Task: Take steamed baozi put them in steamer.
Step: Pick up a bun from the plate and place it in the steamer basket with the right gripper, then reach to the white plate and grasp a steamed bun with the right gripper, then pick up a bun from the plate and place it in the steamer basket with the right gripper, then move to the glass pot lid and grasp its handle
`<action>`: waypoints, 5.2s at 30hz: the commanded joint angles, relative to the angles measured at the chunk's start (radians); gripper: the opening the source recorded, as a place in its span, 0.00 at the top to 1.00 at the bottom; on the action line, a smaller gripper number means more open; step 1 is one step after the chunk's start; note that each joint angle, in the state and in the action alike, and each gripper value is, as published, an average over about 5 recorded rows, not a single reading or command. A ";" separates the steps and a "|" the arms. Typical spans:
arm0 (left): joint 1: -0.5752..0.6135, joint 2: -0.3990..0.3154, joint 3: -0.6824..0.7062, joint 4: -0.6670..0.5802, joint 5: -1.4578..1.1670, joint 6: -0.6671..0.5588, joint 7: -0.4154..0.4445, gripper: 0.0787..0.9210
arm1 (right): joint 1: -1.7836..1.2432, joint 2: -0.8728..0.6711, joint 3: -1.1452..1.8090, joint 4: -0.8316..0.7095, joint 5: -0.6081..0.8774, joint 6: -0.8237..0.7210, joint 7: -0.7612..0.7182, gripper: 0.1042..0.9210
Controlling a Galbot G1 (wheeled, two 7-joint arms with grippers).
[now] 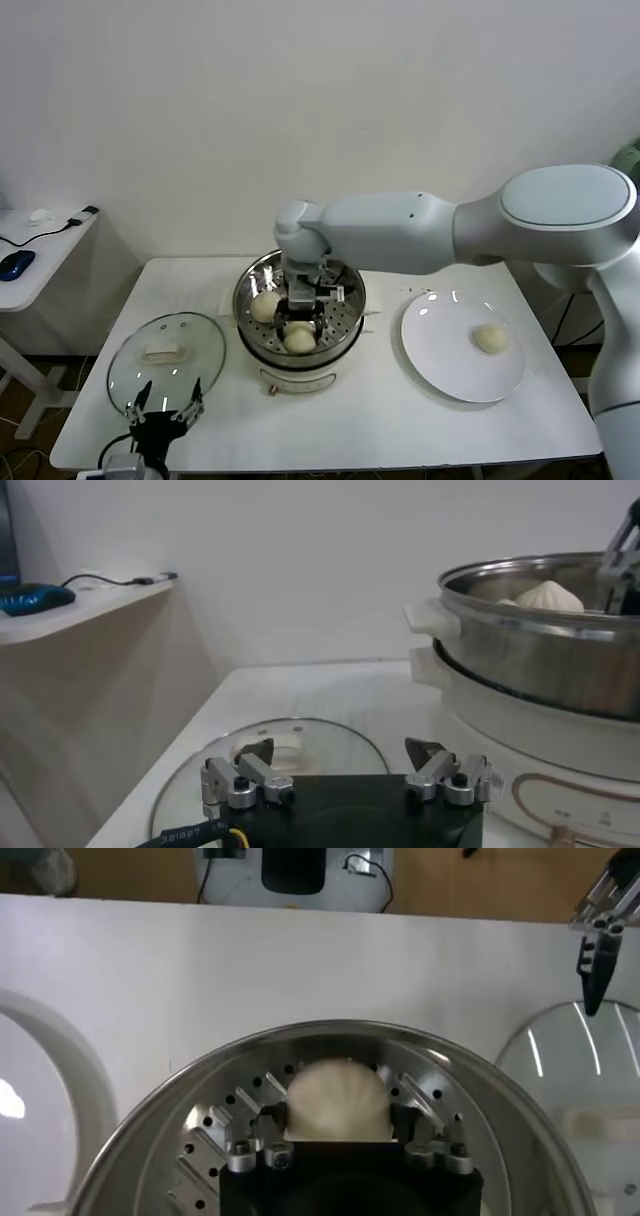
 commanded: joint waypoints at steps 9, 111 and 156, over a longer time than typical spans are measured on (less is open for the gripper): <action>0.000 -0.004 0.009 -0.010 0.005 0.001 0.003 0.12 | 0.151 -0.133 -0.004 0.017 0.190 0.038 -0.066 0.12; 0.040 -0.014 0.030 -0.069 0.035 0.014 0.008 0.12 | 0.307 -0.213 -0.188 0.245 0.933 -0.876 0.248 0.31; 0.018 -0.008 0.029 -0.063 0.012 0.022 0.020 0.12 | 0.101 -0.304 0.004 -0.049 0.883 -0.708 0.099 0.12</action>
